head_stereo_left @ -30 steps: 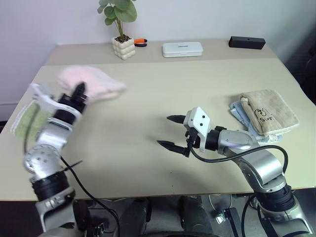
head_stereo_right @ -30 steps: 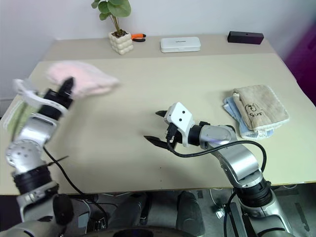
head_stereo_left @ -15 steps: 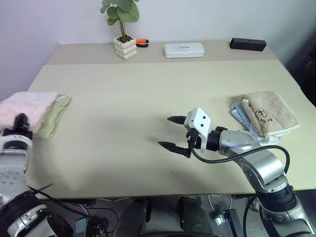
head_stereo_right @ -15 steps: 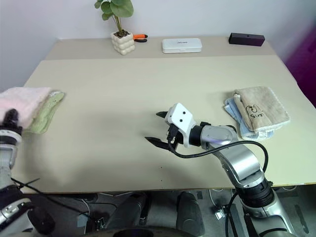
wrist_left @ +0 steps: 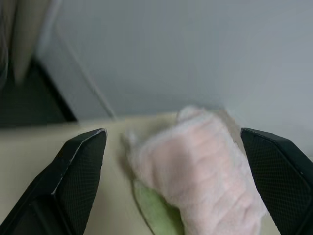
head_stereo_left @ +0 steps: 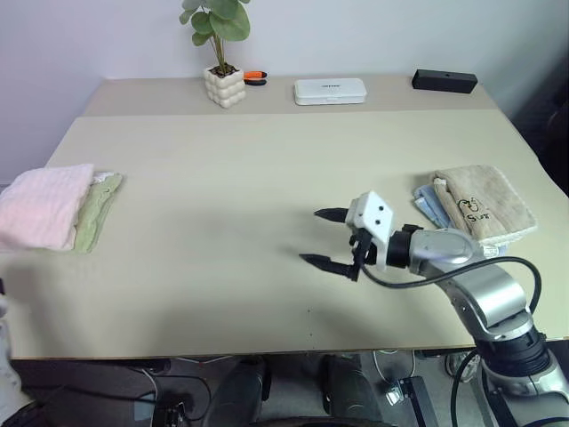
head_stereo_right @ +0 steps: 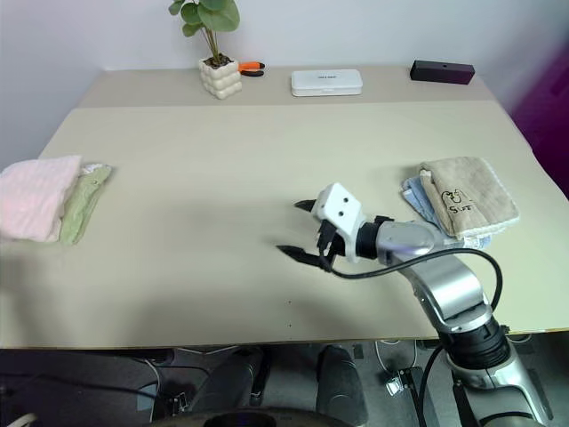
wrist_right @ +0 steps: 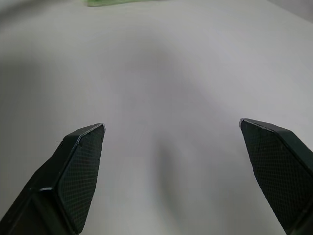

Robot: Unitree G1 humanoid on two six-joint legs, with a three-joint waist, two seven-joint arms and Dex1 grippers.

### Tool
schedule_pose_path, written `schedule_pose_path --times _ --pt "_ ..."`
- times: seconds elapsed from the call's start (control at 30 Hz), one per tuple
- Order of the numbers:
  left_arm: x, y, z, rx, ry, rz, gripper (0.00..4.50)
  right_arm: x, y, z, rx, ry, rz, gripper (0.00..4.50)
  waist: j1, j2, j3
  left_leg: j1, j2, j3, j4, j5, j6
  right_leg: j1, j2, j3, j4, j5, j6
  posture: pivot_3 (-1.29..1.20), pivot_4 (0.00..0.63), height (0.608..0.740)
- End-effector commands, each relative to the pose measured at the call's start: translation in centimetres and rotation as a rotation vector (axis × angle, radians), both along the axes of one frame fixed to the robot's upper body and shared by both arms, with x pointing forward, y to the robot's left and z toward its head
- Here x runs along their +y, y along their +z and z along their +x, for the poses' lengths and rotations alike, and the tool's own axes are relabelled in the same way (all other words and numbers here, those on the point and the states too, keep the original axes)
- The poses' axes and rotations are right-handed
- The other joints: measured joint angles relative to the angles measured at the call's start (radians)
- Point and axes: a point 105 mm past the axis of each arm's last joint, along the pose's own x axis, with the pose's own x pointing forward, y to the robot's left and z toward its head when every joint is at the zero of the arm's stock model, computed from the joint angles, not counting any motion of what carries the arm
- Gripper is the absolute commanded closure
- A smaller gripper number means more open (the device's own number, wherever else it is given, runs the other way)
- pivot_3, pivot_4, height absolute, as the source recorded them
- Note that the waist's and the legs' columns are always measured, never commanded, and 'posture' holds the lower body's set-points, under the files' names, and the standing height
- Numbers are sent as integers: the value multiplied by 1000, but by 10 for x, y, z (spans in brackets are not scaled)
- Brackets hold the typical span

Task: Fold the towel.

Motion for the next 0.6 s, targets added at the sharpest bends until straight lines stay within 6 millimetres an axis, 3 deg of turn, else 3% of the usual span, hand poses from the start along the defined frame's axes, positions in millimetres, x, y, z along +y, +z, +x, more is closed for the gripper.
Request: schedule_pose_path --times 0.03,0.13,0.27,0.43,0.6 --pt "-79 29 40 108 -373 399 21 -21 16 16 -77 -87 19 0 14 0 0 0 0 0 0 0 0 1 0 0 0 0 -1 0 150 740" --pt "-145 7 59 257 -663 659 21 -44 13 29 -94 -185 5 0 16 3 0 1 0 1 0 0 0 2 0 0 -1 -1 -4 0 150 740" --pt "-192 -17 68 307 -866 818 21 -66 11 32 -93 -238 8 0 -3 4 0 1 2 8 -2 -1 2 -2 0 3 -1 0 -1 0 150 740" --pt "-221 -26 77 253 -976 815 21 -85 3 27 -73 -288 17 0 -18 5 1 1 7 10 -3 -4 -1 -4 4 3 -1 0 -2 0 150 740" --pt "-227 -32 79 241 -1028 804 21 -95 -5 17 -29 -337 49 0 -12 6 1 1 8 11 -1 -4 0 -3 5 4 -1 1 -2 0 150 740"
